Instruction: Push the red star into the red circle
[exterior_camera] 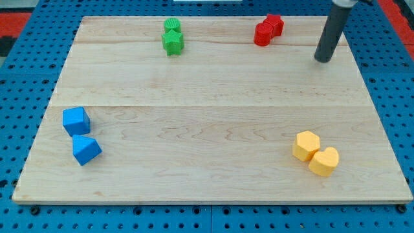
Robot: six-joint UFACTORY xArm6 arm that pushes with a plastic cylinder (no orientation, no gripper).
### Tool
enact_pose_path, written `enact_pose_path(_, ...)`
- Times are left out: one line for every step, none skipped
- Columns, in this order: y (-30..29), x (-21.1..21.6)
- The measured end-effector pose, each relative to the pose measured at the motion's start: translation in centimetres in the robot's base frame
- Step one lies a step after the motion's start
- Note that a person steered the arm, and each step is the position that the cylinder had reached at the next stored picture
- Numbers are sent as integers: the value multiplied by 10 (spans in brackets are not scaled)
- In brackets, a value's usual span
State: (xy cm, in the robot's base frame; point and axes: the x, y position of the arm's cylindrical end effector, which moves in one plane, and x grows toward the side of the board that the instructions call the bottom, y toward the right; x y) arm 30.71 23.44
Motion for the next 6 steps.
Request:
enact_pose_path(11,-42)
enact_pose_path(11,-112)
enact_pose_path(-14,-115)
enact_pose_path(-68,-115)
enact_pose_path(-80,-108)
enact_pose_path(-119,-104)
